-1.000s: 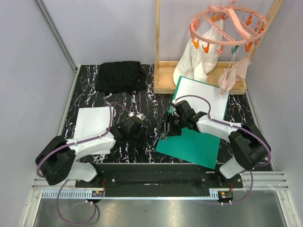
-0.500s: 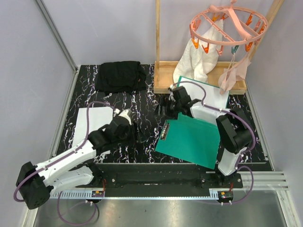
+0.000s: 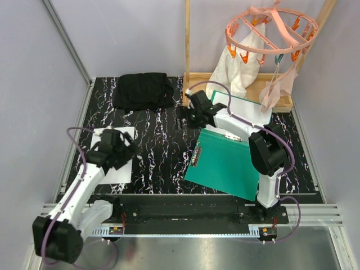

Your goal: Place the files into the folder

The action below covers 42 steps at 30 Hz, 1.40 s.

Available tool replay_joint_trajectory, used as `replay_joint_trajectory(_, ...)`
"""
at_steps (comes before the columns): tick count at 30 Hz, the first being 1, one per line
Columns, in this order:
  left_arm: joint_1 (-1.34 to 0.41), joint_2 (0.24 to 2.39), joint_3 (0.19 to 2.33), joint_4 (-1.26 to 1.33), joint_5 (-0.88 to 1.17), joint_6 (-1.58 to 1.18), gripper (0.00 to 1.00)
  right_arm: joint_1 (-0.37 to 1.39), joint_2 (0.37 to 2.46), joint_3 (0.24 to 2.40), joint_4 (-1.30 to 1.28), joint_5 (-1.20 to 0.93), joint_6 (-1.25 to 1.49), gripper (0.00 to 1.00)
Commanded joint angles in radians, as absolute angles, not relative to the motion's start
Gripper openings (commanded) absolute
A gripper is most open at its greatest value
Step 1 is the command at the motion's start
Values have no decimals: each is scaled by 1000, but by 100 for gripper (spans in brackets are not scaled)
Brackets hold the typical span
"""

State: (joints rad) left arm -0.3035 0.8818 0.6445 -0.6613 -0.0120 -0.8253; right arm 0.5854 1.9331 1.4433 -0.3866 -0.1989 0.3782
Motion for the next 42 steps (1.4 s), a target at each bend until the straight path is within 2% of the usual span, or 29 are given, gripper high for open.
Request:
replay_joint_trajectory(1, -31, 931, 699, -707, -5, -834, 90, 728, 1991, 1592, -422, -100, 422, 99)
replay_joint_trajectory(2, 63, 939, 699, -700, 23, -853, 90, 748, 2018, 1641, -422, -95, 470, 100)
replay_joint_trajectory(6, 208, 1001, 722, -618, 35, -907, 88, 851, 2178, 1785, -400, -118, 497, 100)
replay_joint_trajectory(11, 343, 1095, 706, -534, 83, -934, 89, 876, 2362, 2058, -402, -106, 285, 100)
replay_joint_trajectory(14, 387, 1101, 652, -506, 121, -927, 90, 876, 2460, 2276, -428, -120, 141, 100)
replay_joint_trajectory(19, 399, 1013, 582, -500, 74, -917, 93, 874, 2721, 2699, -489, -198, 81, 100)
replay_joint_trajectory(22, 406, 1012, 575, -502, 66, -936, 95, 873, 2812, 2787, -438, -230, 109, 100)
replay_joint_trajectory(25, 407, 1071, 577, -500, 130, -950, 96, 873, 2821, 2728, -327, -245, 156, 100)
replay_joint_trajectory(31, 405, 1235, 558, -506, 234, -945, 97, 850, 2766, 2605, -311, -198, 297, 100)
replay_joint_trajectory(36, 374, 1325, 534, -505, 298, -954, 96, 810, 2532, 2343, -310, -166, 368, 100)
replay_joint_trajectory(42, 258, 1301, 497, -492, 301, -1020, 96, 727, 2194, 1888, -278, -175, 399, 100)
